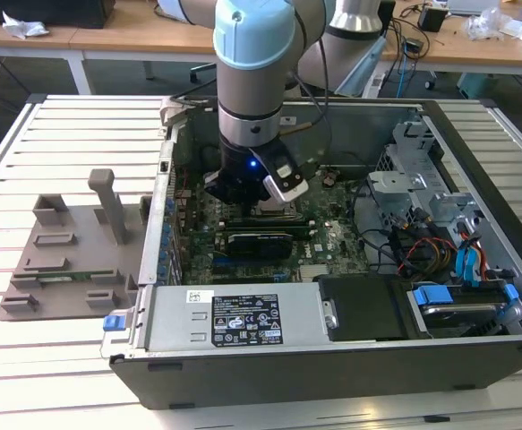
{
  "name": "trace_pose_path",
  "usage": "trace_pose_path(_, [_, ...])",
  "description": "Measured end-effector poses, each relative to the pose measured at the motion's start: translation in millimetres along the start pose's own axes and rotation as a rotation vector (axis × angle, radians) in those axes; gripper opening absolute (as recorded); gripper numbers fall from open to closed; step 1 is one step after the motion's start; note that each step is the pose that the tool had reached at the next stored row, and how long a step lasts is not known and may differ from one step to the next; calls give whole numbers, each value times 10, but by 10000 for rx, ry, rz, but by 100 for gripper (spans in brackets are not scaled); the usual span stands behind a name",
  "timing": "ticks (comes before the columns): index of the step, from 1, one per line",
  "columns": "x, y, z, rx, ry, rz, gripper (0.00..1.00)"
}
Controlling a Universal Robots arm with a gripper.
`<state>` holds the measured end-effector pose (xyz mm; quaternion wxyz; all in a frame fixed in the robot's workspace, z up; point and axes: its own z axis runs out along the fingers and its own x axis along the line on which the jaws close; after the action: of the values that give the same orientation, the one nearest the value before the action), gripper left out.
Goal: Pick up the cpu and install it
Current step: 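Install the second cpu locking lever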
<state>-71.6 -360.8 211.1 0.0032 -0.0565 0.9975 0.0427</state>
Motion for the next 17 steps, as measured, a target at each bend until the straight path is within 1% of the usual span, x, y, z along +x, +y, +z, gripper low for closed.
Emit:
trace_pose_path(1, [-67, 9, 2, -4, 46, 1, 11])
trace_pose_path(3, [-154, 22, 3, -5, 106, 8, 11])
trace_pose_path(4, [-214, 31, 5, -2, 147, 10, 11])
trace_pose_path(5, [-256, 39, 6, 1, 176, 14, 11])
trace_pose_path(7, [-383, 65, 11, 15, 252, 21, 11])
trace_pose_path(8, [-440, 82, 12, 26, 272, 21, 11])
trace_pose_path(9, [-473, 98, 13, 35, 283, 20, 11])
trace_pose_path(10, [-525, 164, 21, 84, 294, 26, 11])
trace_pose_path(11, [-534, 195, 22, 119, 298, 26, 11])
trace_pose_path(12, [-546, 249, 21, 208, 307, 23, 11])
trace_pose_path(13, [-549, 269, 7, 243, 314, 20, 11])
trace_pose_path(17, [-552, 282, -66, 291, 319, 19, 11])
